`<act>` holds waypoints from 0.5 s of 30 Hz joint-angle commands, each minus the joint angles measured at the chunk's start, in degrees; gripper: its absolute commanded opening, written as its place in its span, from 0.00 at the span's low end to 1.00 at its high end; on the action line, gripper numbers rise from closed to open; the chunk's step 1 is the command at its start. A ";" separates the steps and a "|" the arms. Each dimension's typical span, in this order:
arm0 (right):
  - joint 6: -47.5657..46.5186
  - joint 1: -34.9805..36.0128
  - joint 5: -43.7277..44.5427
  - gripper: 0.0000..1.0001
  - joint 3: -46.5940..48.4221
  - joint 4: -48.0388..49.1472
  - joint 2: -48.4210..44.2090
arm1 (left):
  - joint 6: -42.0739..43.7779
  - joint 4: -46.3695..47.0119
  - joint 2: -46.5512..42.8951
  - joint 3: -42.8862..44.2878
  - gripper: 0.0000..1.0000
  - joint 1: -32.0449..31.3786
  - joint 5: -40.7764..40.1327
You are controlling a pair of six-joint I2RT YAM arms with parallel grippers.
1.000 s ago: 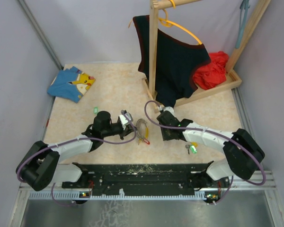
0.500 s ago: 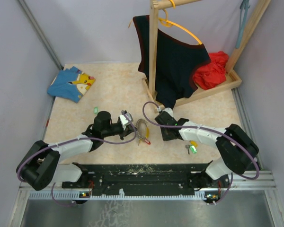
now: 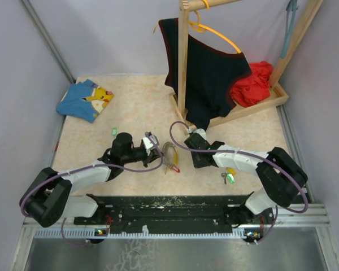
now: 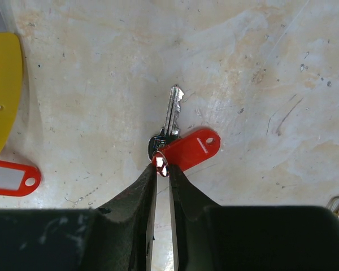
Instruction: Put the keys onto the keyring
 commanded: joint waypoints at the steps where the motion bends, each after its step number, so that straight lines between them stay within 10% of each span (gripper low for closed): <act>1: 0.14 0.11 0.93 0.15 3.36 1.75 0.42 | 0.78 1.32 0.11 0.96 0.01 -0.28 1.44; 15: 0.42 -0.17 0.85 0.09 3.30 1.57 0.89 | 0.86 1.23 0.10 1.00 0.01 -0.28 1.63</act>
